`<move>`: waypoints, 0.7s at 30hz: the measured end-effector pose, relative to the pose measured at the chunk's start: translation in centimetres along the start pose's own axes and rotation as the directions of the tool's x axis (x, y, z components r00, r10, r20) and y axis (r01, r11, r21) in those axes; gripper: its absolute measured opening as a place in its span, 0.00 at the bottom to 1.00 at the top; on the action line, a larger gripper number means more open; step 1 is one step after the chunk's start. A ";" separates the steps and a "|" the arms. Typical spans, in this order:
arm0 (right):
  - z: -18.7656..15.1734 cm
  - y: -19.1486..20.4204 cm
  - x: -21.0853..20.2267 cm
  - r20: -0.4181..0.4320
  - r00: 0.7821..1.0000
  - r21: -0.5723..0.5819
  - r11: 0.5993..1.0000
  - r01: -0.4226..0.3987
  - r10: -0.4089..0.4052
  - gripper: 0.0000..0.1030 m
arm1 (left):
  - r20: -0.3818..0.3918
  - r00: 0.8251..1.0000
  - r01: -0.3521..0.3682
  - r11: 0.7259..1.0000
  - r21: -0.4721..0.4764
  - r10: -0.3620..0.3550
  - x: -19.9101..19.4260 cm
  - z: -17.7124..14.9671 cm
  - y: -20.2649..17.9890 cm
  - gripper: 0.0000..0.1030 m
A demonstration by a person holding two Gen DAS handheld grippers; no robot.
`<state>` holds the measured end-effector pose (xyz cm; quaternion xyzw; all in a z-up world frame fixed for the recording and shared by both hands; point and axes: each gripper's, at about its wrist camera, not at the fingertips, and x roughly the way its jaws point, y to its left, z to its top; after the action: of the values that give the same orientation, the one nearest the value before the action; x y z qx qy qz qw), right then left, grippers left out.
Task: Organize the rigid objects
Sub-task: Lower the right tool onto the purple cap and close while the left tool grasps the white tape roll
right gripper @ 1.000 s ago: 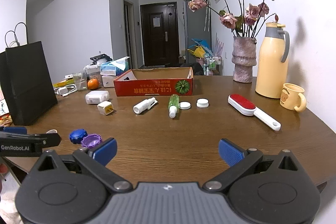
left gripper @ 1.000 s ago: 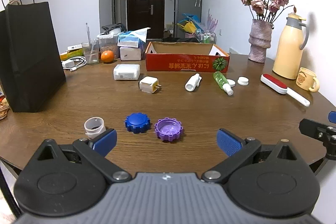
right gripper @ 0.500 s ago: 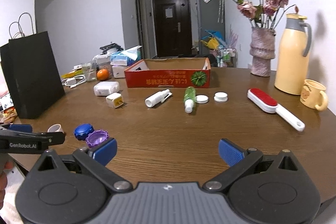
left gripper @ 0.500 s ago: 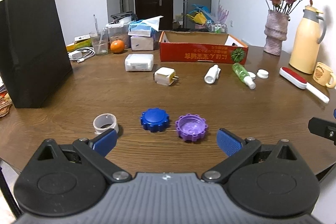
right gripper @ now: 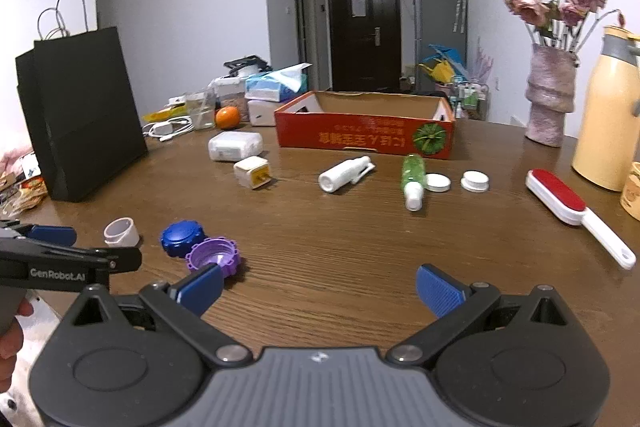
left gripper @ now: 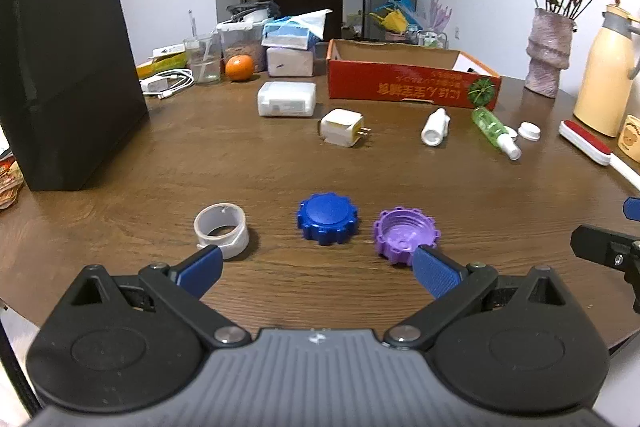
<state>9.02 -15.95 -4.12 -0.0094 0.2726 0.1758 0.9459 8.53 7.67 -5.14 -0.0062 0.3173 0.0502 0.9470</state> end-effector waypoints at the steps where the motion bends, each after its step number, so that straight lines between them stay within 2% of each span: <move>1: 0.1 0.3 0.4 -0.005 1.000 -0.008 1.000 -0.005 0.005 1.00 | -0.004 1.000 -0.003 1.000 -0.003 0.003 0.2 0.0 0.2 1.00; 21: 0.9 5.0 7.2 -0.100 0.991 -0.091 0.991 -0.094 0.085 0.99 | -0.074 0.996 -0.051 0.998 -0.037 0.048 4.5 -0.1 4.3 1.00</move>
<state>13.49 -8.76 -6.75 -0.0509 0.3093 0.2301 0.9213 11.58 12.37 -7.86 -0.0186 0.3509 0.0797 0.9328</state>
